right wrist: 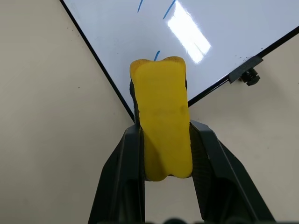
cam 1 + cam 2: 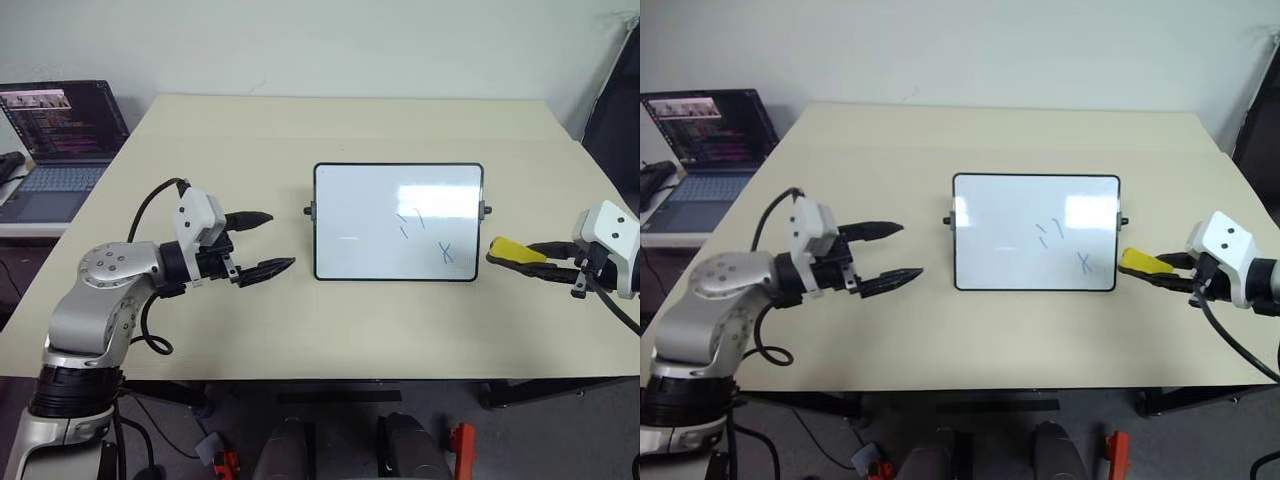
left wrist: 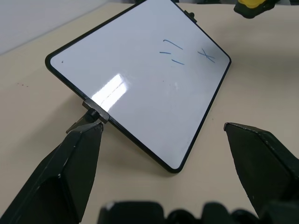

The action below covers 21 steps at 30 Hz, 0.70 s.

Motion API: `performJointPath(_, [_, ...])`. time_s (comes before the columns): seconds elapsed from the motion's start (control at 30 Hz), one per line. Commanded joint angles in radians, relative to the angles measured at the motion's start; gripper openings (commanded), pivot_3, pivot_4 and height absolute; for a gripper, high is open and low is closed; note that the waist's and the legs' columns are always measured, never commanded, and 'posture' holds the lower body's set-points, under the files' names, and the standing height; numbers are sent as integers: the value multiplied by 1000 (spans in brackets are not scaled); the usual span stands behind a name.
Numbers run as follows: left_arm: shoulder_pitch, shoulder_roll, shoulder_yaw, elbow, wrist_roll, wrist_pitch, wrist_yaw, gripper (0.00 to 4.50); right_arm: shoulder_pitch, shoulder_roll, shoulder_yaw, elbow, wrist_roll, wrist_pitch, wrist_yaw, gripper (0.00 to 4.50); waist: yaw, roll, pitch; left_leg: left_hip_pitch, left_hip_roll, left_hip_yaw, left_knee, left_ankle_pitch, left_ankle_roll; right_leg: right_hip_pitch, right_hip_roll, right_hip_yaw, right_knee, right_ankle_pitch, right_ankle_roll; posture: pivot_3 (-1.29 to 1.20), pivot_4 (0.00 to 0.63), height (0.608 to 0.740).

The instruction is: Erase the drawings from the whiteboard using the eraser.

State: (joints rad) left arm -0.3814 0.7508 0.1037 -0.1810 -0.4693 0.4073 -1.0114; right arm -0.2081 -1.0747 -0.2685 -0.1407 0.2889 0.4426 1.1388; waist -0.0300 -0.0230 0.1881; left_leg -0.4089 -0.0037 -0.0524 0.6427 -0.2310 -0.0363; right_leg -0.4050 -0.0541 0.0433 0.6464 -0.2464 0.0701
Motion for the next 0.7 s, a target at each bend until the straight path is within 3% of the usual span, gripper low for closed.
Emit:
performJointPath(0.03, [-28,0,11,-11,-8,-7,6,4500,-20,-18,-8,2,-1,-22,-8,959,0,0,0,0,0,0,0,0,0,0,0,0,0,0,0,0,150,740])
performJointPath(0.7, [-78,-16,-5,-17,-2,-2,24,4500,-92,20,22,18,11,-32,-70,959,0,0,0,0,0,0,1,0,0,0,0,0,1,0,0,0,150,740])
